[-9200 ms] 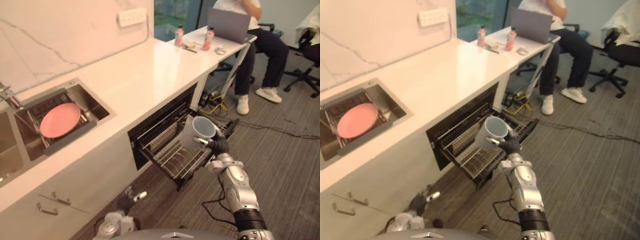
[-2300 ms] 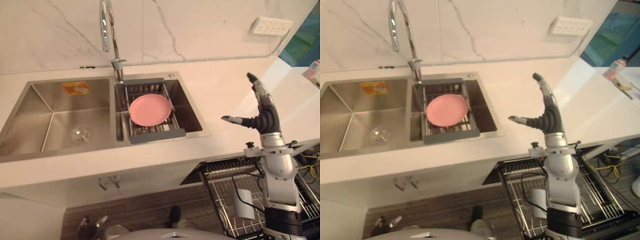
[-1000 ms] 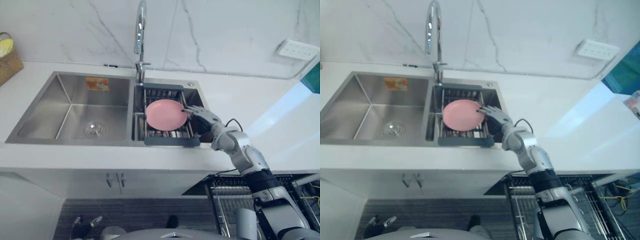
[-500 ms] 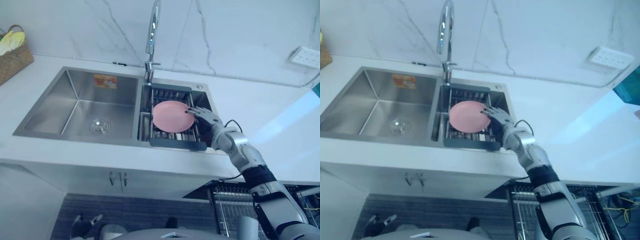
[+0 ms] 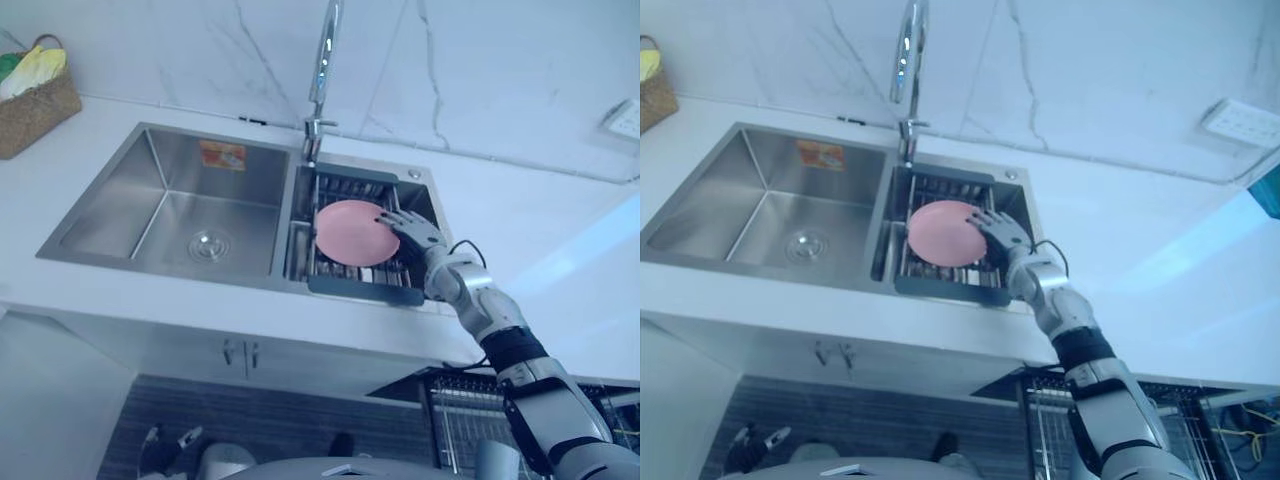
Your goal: Walk over to the sink, pick up the cup, carry it to the dishwasher, place the cup inside the dishwasher, then close the dishwasher door
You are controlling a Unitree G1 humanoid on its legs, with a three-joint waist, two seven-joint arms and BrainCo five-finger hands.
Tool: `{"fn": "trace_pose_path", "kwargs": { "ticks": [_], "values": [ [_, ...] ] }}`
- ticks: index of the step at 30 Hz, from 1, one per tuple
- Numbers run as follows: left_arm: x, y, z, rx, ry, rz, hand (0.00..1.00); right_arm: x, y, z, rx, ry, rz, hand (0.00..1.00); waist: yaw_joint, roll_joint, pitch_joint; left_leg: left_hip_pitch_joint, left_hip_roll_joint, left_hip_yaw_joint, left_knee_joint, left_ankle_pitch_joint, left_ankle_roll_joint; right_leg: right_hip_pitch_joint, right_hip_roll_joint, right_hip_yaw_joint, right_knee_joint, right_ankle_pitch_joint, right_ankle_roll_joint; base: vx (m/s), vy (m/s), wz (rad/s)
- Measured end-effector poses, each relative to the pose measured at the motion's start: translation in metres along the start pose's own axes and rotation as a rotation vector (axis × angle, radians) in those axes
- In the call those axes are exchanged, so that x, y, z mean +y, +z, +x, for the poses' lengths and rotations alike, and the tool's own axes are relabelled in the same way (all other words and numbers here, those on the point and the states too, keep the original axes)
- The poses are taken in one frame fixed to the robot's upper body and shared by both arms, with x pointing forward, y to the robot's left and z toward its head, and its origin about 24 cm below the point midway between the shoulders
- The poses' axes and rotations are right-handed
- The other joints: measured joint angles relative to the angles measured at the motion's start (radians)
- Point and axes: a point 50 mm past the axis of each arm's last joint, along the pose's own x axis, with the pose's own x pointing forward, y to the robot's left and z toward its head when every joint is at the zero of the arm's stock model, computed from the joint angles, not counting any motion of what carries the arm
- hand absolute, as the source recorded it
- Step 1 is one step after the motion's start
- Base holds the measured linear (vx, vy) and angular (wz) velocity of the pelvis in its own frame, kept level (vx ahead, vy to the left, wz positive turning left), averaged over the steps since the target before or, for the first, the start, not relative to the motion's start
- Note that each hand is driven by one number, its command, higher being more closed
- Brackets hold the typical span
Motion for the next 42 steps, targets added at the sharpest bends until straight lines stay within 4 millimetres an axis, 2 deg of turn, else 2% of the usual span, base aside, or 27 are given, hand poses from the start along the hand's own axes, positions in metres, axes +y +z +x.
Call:
{"fn": "trace_pose_path", "kwargs": {
  "ticks": [7,13,20,21,31,42],
  "values": [
    [-0.001,0.003,0.0,-0.016,-0.001,-0.002,0.0,0.006,-0.003,-0.001,0.016,0.007,0.004,0.0,0.008,-0.001,0.005,-0.013,0.0,-0.025,0.001,0.003,0.001,0.003,0.0,-0.021,0.0,-0.005,0.0,-0.02,0.01,0.09],
    [-0.001,0.005,0.0,-0.027,-0.001,-0.005,0.0,0.018,0.002,0.0,0.006,0.049,0.01,0.0,0.016,0.0,0.008,-0.015,0.0,-0.027,0.001,0.004,0.001,0.004,-0.001,-0.024,0.0,-0.005,0.0,-0.01,0.004,0.01],
    [-0.005,0.005,0.0,-0.028,-0.01,-0.009,0.0,0.018,0.003,0.001,0.006,0.043,0.012,0.0,0.015,0.01,0.025,-0.017,0.0,-0.036,0.001,0.005,0.001,0.005,-0.001,-0.029,0.0,-0.008,0.001,-0.01,0.009,0.01],
    [-0.005,0.005,0.0,-0.029,-0.012,-0.007,0.0,0.018,0.003,0.001,0.006,0.04,0.012,1.0,0.016,0.01,0.026,-0.018,0.0,-0.036,0.001,0.005,0.001,0.005,-0.001,-0.029,0.0,-0.009,0.001,-0.01,0.015,0.04],
    [-0.006,0.007,0.0,-0.037,-0.015,-0.01,0.0,0.022,0.007,0.002,0.003,0.035,0.034,1.0,0.017,0.004,0.031,-0.022,0.0,-0.045,0.0,0.005,0.001,0.005,-0.001,-0.033,0.0,-0.012,0.0,-0.01,0.003,0.01],
    [-0.005,0.008,0.001,-0.042,-0.011,-0.027,0.0,0.021,0.005,0.003,0.006,0.029,0.037,1.0,0.034,0.001,0.033,-0.026,0.0,-0.048,-0.001,0.005,0.001,0.004,-0.001,-0.034,0.0,-0.018,-0.001,0.0,0.0,0.0]
  ]
}}
